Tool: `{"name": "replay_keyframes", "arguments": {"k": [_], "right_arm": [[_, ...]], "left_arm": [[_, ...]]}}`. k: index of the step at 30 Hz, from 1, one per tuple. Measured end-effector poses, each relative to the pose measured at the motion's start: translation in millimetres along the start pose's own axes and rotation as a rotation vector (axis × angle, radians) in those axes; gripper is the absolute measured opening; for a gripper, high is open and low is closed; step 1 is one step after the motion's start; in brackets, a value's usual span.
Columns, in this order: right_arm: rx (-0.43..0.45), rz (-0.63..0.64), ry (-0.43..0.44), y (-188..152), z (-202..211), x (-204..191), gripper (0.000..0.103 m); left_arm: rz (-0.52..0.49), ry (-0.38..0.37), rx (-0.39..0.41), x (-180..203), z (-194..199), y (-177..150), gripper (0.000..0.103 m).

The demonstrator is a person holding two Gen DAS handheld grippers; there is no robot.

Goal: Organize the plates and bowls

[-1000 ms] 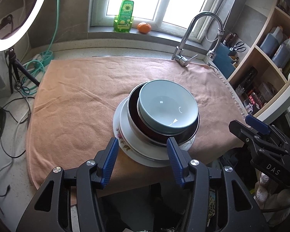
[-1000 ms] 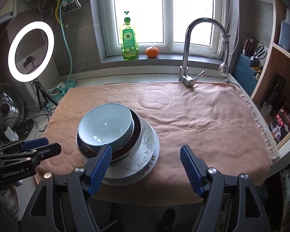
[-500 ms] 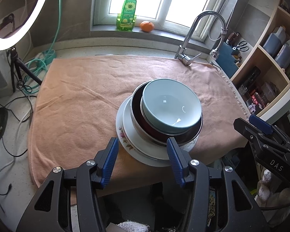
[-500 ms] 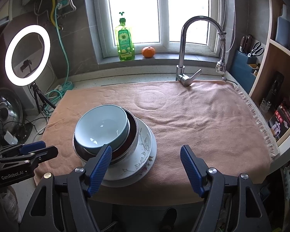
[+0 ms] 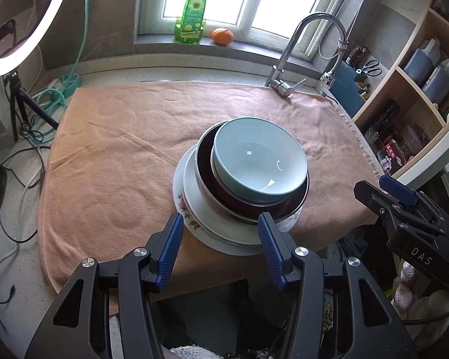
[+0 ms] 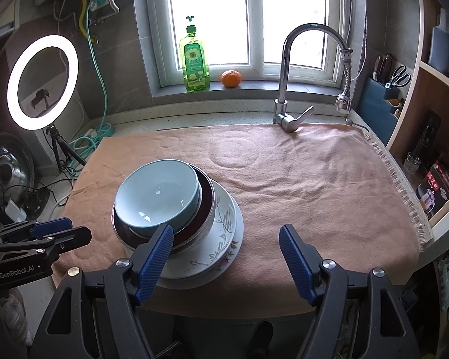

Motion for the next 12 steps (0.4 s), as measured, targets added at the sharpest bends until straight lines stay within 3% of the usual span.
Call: {"name": "replay_keyframes", "arguments": {"k": [6, 10, 12], "right_arm": [[-0.005, -0.001, 0.001, -0.5, -1.3, 1.4, 0.07], [-0.006, -0.001, 0.0, -1.3, -2.0, 1.0, 0.07], [-0.009, -0.001, 0.001, -1.6, -3.0, 1.0, 0.07]], "left_arm": [[0.007, -0.008, -0.005, -0.2, -1.4, -0.4, 0.051], [0.003, -0.008, -0.004, 0.0, -1.9, -0.2, 0.066], [0.0, -0.007, -0.007, 0.7, -2.4, -1.2, 0.066]]}}
Point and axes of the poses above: each gripper's, at about its wrist camera, not at the fingertips, and z roughly against the way its jaws point, x to its right, y to its top, the point moved 7 cm from there along -z, roughly the way its jaws point, and after that the axes turned 9 degrees about y, right-handed, at the moved point
